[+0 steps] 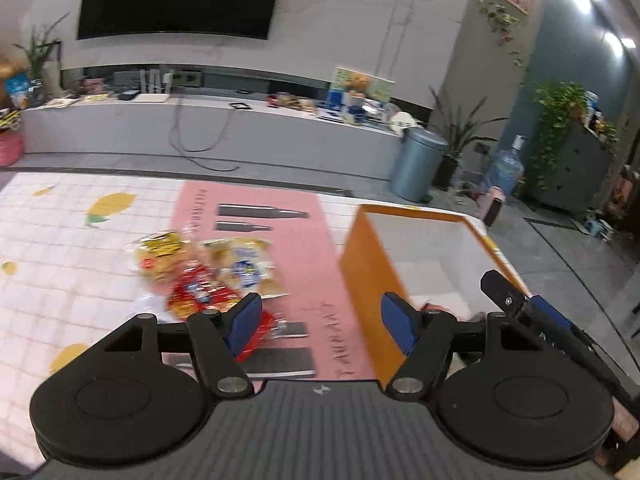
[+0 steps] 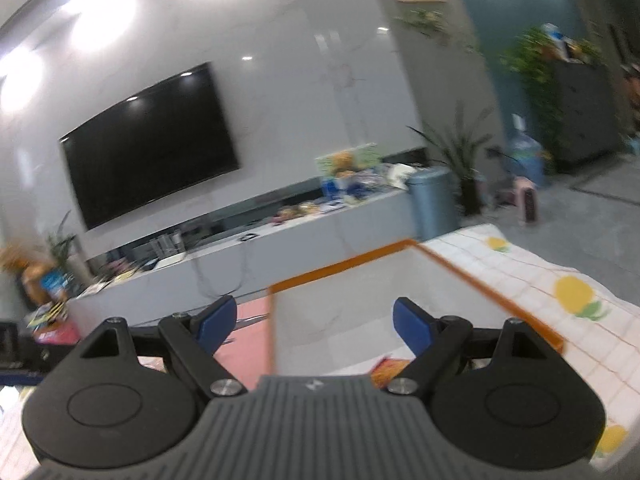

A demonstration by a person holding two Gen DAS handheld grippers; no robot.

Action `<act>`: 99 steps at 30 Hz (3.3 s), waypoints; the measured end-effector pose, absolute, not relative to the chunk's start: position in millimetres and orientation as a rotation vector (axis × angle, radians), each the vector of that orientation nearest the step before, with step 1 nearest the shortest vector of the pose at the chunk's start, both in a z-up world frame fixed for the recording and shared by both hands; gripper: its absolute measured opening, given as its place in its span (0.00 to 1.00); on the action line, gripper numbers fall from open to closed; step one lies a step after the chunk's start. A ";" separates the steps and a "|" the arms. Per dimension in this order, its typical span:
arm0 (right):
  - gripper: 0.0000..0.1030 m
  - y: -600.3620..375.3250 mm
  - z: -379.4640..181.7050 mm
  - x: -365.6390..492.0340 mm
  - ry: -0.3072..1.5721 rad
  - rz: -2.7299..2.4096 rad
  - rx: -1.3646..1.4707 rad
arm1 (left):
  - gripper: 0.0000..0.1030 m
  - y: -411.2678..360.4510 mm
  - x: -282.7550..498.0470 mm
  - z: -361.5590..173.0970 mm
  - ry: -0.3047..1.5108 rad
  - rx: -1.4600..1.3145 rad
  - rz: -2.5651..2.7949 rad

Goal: Organize snacks
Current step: 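Move both tools back over the snack pile on the pink mat, then grasp the red noodle-snack bag with the right tool and lift it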

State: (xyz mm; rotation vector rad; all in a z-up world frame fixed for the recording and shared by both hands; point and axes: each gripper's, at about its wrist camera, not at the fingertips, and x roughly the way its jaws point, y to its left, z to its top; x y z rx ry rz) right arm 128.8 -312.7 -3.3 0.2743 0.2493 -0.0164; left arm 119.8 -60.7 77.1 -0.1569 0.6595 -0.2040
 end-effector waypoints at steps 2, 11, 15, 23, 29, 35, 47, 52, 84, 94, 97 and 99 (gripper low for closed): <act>0.80 -295.2 -5.8 124.8 0.232 0.029 0.241 | 0.78 -49.0 115.0 76.3 0.664 -0.169 -0.189; 0.80 -249.6 -19.3 124.3 0.248 0.139 0.183 | 0.78 -3.9 106.9 56.7 0.678 -0.187 -0.118; 0.78 -237.4 -24.6 130.1 0.269 0.165 0.143 | 0.78 14.5 114.2 44.4 0.703 -0.211 -0.100; 0.70 -231.2 -31.8 146.7 0.336 0.199 0.124 | 0.78 62.2 122.8 26.7 0.689 -0.265 -0.046; 0.90 -194.4 -36.0 151.3 0.333 0.313 -0.114 | 0.78 83.4 123.7 5.9 0.742 -0.267 -0.035; 0.95 -146.9 -51.5 177.9 0.358 0.360 -0.321 | 0.78 92.7 126.6 -5.2 0.759 -0.200 0.030; 0.97 -126.2 -79.3 255.7 0.475 0.433 -0.181 | 0.78 123.2 128.3 -1.7 0.770 -0.323 0.086; 0.97 -122.2 -96.9 275.3 0.516 0.427 -0.220 | 0.78 119.2 131.2 -3.9 0.796 -0.356 0.038; 0.82 -128.9 -111.7 265.7 0.511 0.581 -0.314 | 0.78 98.5 134.3 -13.6 0.826 -0.325 -0.022; 0.64 -163.2 -79.7 242.1 0.502 0.505 -0.149 | 0.78 92.3 131.1 -9.1 0.800 -0.299 -0.030; 0.45 -175.9 -71.3 234.5 0.564 0.429 -0.078 | 0.78 90.4 129.3 -7.8 0.795 -0.296 -0.028; 0.41 -183.6 -74.5 230.1 0.615 0.394 -0.046 | 0.78 89.4 128.6 -6.0 0.788 -0.301 -0.034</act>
